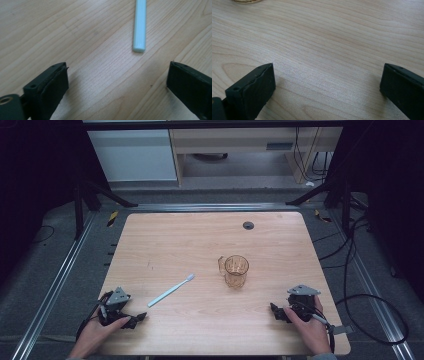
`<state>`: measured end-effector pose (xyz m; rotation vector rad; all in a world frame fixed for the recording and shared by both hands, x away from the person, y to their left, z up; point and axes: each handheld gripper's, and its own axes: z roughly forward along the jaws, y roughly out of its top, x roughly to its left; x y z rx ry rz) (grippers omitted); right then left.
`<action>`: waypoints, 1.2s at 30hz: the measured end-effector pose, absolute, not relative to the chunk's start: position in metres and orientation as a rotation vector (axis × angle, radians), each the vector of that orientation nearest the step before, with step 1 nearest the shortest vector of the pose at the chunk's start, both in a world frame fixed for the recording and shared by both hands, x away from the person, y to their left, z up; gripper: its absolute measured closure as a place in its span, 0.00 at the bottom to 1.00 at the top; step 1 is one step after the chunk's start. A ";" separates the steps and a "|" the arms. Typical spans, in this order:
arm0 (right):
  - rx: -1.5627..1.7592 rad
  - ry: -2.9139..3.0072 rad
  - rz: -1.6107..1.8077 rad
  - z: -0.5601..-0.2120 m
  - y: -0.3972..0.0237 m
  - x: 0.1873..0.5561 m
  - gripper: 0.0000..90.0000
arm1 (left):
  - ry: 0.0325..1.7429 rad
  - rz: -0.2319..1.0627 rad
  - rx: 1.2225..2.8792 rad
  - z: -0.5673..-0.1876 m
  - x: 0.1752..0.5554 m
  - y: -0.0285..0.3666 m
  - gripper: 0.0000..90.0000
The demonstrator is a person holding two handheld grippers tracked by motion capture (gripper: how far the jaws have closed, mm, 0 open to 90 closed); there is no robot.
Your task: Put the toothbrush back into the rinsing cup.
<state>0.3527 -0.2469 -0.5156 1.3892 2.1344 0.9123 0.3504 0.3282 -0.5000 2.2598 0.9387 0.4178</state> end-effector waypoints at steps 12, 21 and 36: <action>1.389 2.134 0.912 -0.516 -0.247 0.353 0.00 | 0.880 0.405 2.436 -0.456 0.354 0.292 0.05; 1.389 2.134 0.912 -0.516 -0.247 0.353 0.00 | 0.904 0.402 2.632 -0.419 0.382 0.262 0.12; 1.389 2.134 0.912 -0.516 -0.247 0.353 0.00 | 0.908 0.322 2.849 -0.398 0.433 0.227 0.23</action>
